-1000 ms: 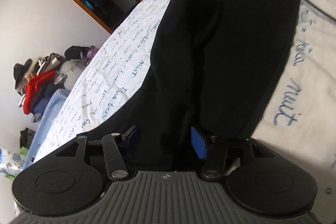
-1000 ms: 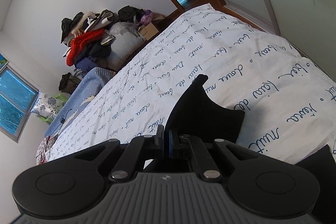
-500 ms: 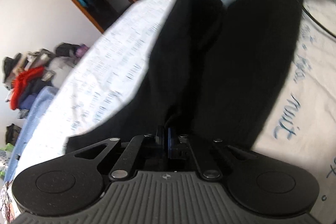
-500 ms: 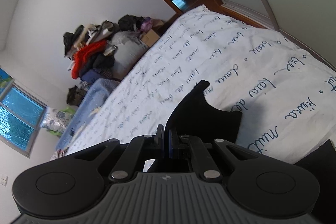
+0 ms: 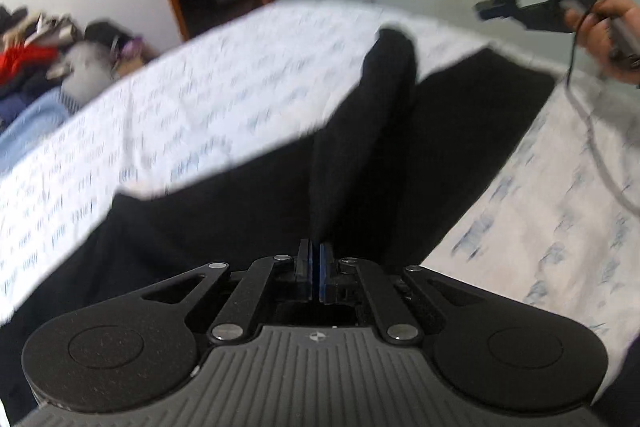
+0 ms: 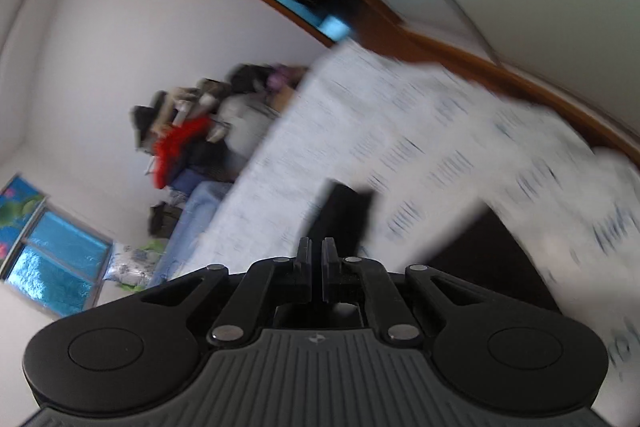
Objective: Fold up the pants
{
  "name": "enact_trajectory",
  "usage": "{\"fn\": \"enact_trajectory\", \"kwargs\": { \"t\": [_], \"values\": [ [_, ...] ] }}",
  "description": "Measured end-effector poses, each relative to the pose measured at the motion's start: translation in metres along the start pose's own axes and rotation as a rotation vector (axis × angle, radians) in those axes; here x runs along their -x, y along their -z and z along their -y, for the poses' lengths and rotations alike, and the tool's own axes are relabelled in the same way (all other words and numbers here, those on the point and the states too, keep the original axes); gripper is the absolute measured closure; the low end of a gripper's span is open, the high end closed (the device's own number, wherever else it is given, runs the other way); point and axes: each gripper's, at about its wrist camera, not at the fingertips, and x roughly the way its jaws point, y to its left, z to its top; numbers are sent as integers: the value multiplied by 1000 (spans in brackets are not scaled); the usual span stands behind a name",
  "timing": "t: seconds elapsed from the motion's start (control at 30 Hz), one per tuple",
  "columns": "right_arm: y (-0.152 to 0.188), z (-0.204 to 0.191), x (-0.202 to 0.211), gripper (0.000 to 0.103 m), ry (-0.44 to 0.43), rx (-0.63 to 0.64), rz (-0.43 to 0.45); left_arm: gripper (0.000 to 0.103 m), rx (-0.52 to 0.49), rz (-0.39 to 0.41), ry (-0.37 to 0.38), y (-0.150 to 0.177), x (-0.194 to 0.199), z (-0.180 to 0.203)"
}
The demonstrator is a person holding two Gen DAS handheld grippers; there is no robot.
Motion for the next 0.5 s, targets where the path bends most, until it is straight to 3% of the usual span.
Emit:
{"fn": "enact_trajectory", "kwargs": {
  "t": [0.17,0.27,0.3,0.33,0.4,0.5],
  "values": [
    [-5,26,-45,94,-134,-227,-94,99,34,19,-18,-1,-8,-9],
    [-5,12,-78,82,-120,-223,-150,98,47,44,-31,-4,0,-16],
    [-3,7,-87,71,-112,-214,-172,98,55,52,-31,-5,3,-19],
    [1,2,-97,55,-95,-212,-201,98,62,59,-31,-7,6,-22],
    [8,-5,-114,37,-76,-197,-241,98,87,71,-24,-9,7,-28],
    [17,-14,-130,37,-49,-180,-279,98,115,80,-11,-12,13,-36]
  ]
}}
